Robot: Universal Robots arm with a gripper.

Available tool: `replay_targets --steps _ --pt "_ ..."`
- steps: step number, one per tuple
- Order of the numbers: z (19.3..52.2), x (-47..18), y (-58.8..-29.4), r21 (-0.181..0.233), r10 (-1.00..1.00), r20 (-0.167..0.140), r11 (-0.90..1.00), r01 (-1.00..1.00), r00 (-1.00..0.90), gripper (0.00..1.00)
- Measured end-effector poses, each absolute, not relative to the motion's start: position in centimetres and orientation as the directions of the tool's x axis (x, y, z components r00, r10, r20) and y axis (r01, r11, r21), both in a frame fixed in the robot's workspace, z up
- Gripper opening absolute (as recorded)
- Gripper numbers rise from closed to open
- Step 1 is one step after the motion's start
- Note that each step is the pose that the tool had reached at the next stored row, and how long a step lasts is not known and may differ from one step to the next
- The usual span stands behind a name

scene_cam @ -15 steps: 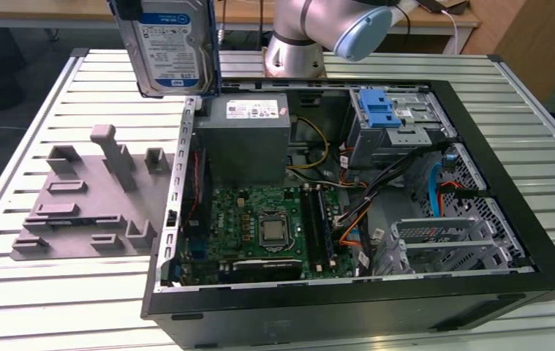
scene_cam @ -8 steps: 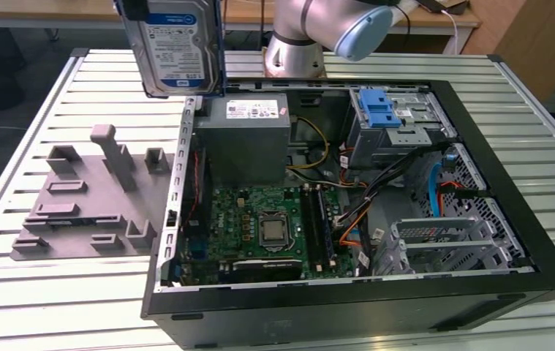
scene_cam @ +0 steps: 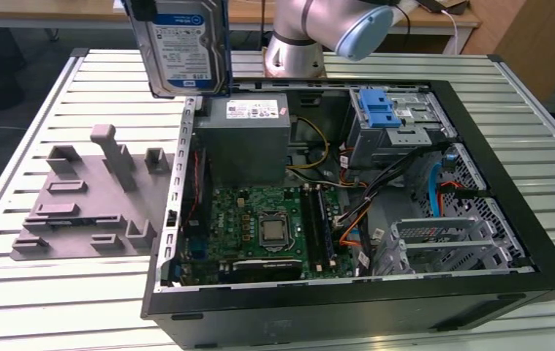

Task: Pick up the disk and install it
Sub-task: 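Pick up the disk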

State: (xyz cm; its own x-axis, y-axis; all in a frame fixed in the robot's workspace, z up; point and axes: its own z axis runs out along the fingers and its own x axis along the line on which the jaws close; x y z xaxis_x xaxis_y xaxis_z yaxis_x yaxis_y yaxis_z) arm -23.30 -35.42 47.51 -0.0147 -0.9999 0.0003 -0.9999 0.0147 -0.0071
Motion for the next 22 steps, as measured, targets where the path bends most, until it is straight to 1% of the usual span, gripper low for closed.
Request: replay_targets --steps 22 --pt "47.4 -22.7 -37.9 -0.007 -1.0 0.0 0.015 -1.0 -0.015 0.36"
